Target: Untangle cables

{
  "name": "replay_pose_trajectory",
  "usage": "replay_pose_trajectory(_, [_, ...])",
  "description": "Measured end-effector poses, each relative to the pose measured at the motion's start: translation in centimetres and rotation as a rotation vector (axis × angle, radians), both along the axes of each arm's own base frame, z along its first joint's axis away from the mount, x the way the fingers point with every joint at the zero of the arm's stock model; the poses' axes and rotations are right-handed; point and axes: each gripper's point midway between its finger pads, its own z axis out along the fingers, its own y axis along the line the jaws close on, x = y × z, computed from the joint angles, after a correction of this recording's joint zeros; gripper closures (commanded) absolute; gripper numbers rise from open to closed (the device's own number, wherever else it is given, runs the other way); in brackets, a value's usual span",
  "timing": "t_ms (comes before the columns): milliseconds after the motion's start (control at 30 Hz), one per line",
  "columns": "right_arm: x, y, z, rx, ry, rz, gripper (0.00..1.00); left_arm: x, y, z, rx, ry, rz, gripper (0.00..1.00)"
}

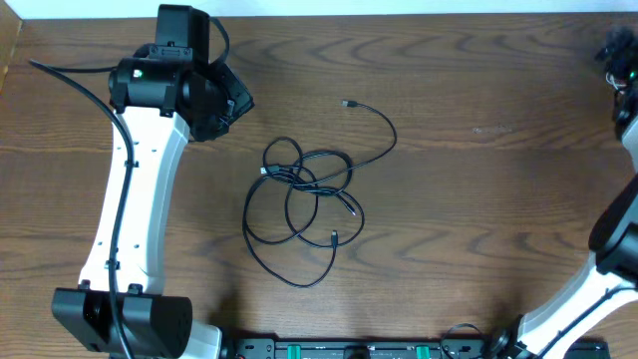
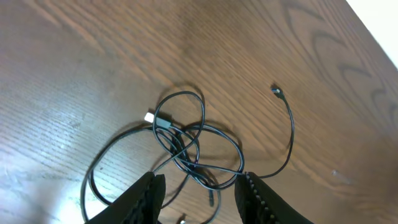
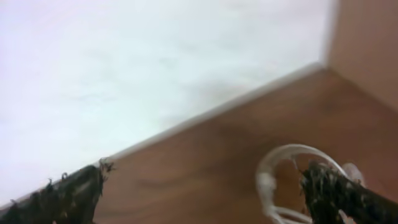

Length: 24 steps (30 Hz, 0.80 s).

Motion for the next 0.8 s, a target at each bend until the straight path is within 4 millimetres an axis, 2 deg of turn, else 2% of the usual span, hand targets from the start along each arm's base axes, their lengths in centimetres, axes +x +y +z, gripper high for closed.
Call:
replay_pose_trajectory(100, [-0.2, 4.5, 5.0, 0.042, -0.066, 0.151, 0.01, -0.2, -0.2, -0.1, 0.02, -0.002, -0.048, 0.57])
replay_pose_trajectory(200, [-1.0, 10.7, 10.1, 0.14, -0.152, 0.382, 0.01, -0.4, -1.2, -0.1, 0.043, -0.008, -0.125, 0.57])
replay_pose_trajectory(233, [-1.2, 12.0, 10.7, 0.163, -0.161, 0.433, 0.01, -0.5, -1.7, -0.1, 0.049, -0.01, -0.152, 0.57])
replay_pose_trajectory(300, [-2.0, 15.7, 11.8, 0.236, -0.167, 0.59, 0.01, -1.0, -2.8, -0.7, 0.061, -0.001, -0.207, 0.55])
replay_pose_trajectory(400, [-3.2, 20.2, 10.6, 0.364, -0.088, 0.752, 0.01, -2.3, -4.5, -2.5, 0.079, 0.043, -0.298, 0.54])
replay_pose_trajectory(567, [-5.5, 25.8, 6.9, 0.494, 0.088, 0.906, 0.01, -5.2, -6.6, -6.1, 0.095, 0.142, -0.455, 0.53])
replay_pose_trajectory(633, [-6.5, 27.2, 5.8, 0.506, 0.142, 0.944, 0.01, -6.1, -6.9, -7.4, 0.098, 0.174, -0.487, 0.53])
replay_pose_trajectory(800, [-8.9, 29.8, 2.7, 0.507, 0.292, 0.99, 0.09, -7.3, -6.7, -10.3, 0.099, 0.226, -0.514, 0.52])
